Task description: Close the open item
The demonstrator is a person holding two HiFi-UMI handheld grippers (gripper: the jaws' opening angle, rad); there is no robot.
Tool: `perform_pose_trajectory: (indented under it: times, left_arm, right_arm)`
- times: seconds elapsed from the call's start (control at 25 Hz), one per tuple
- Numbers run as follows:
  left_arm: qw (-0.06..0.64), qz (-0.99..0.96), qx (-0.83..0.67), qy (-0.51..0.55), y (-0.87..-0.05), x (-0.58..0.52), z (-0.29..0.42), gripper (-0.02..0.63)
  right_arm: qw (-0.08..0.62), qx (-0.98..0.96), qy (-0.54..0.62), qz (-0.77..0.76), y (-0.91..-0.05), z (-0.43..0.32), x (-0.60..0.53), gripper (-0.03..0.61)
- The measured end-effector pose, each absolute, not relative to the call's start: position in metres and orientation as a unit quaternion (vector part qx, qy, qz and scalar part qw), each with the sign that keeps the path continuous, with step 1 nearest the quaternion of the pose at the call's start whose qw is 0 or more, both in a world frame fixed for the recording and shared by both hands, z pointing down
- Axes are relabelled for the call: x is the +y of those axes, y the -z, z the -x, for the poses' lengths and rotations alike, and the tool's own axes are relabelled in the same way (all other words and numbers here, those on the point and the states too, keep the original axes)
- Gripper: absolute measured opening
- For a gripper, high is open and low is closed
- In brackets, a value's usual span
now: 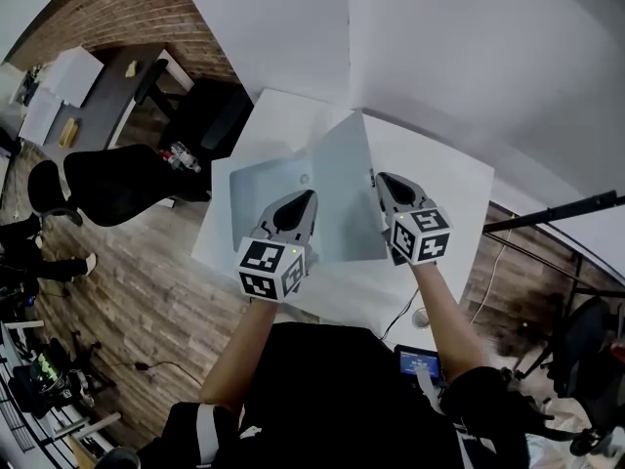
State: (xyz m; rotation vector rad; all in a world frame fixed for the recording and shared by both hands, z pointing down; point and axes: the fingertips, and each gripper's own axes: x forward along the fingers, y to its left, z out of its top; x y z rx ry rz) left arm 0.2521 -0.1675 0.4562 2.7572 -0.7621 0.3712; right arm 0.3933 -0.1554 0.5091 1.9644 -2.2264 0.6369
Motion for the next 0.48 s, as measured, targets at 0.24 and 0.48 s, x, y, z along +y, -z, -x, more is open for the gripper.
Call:
perform_pose_trajectory:
  times: [0.24,0.48]
  left_arm:
    - [0.132,-0.946,-0.272,-0.119,-0.452,-0.17,-0.232,0.014]
    - [0.138,-0.942,-0.287,-0.11,-0.449,-0.18,-0.208,0.014]
  right_arm:
    - [0.047,-0.738,-0.203,-0.642,-0.495,-0.377,-0.162,0.038]
    - [0.051,-0.75,-0.198,-0.629,-0.487,-0.355,-0.176,0.038]
